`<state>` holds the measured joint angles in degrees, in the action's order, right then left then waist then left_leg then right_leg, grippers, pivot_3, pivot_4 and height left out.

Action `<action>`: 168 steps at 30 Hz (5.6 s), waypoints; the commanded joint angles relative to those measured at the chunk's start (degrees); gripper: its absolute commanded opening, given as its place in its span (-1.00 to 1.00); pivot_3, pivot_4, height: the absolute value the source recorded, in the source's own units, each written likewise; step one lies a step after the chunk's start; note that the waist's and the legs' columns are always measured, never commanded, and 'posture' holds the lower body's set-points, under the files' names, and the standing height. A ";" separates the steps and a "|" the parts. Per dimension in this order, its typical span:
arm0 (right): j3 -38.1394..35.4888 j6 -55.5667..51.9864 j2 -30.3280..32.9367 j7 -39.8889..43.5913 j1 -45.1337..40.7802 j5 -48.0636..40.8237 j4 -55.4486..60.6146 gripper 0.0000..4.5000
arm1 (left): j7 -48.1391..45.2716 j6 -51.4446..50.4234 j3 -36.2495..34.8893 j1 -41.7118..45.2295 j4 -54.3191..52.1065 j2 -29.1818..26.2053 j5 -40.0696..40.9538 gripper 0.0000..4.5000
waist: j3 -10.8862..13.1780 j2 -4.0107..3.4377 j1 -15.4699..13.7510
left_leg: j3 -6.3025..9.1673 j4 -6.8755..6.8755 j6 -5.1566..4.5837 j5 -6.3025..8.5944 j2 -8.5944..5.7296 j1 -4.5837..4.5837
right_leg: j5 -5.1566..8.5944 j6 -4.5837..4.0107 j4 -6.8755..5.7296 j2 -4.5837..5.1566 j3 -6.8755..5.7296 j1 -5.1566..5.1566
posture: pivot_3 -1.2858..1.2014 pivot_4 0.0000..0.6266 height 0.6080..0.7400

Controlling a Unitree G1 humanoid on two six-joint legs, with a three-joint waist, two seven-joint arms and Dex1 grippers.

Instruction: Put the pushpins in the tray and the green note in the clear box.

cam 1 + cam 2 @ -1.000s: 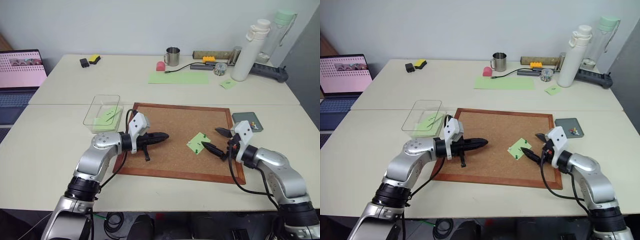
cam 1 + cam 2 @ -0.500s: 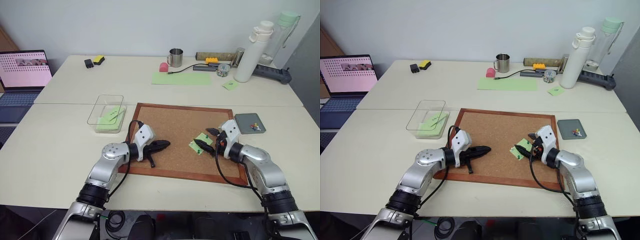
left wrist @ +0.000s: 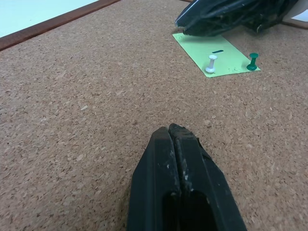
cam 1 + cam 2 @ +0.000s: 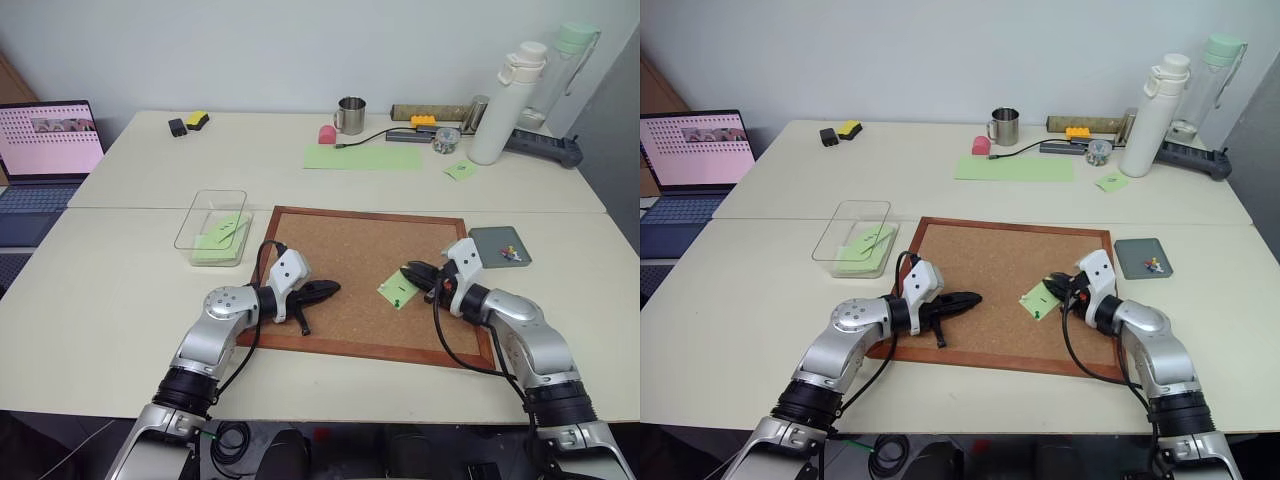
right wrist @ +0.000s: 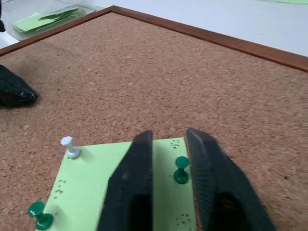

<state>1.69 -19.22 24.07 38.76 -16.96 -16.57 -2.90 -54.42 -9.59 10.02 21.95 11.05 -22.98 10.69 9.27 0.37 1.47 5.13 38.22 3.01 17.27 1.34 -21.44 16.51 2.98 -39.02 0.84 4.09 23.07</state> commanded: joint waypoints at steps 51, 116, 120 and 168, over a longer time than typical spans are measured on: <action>-16.48 1.87 9.40 -2.65 -8.51 -4.42 -10.86 -0.26 | 0.04 -4.48 1.26 -2.84 -3.66 -1.93 -1.03 -1.00 | -0.05 -0.06 0.48 | -0.20 -0.12 -0.02 0.00 0.06 0.06 | 0.00 0.00 0.03 -0.02 0.11 0.03 | 0.03 -0.52 1.00; -15.14 -4.28 4.64 -13.85 0.21 -3.13 5.57 -0.99 | -1.15 -6.62 2.06 -4.71 -6.65 -3.49 -0.02 -1.00 | -0.10 -0.10 0.21 | -0.20 -0.13 -0.02 0.01 0.09 0.19 | 0.01 0.01 0.05 -0.09 0.09 -0.11 | 0.03 -0.52 1.00; -16.28 -2.71 6.65 -14.45 -3.99 -1.01 -3.64 -0.99 | -1.29 -6.65 2.10 -4.91 -6.89 -3.60 -0.01 -1.00 | -0.10 -0.10 0.40 | -0.23 -0.20 -0.03 0.01 0.11 0.23 | 0.02 0.00 0.06 -0.10 0.10 -0.11 | 0.03 -0.52 1.00; 10.30 -5.99 -3.27 -3.19 2.58 3.03 10.42 0.36 | 0.16 -7.46 1.35 -6.28 -8.14 -4.21 0.26 -1.00 | -0.09 -0.09 0.43 | -0.13 -0.25 -0.03 0.02 0.17 0.65 | 0.05 -0.01 0.21 -0.14 0.01 -0.63 | 0.03 -0.52 1.00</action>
<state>12.15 -24.73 21.28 35.92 -13.85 -13.85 7.41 -54.44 -15.93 10.62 16.78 1.97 -26.75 11.61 9.18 0.28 1.90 5.01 37.97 2.98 17.29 1.52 -20.78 16.56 2.97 -38.81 0.70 4.10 22.44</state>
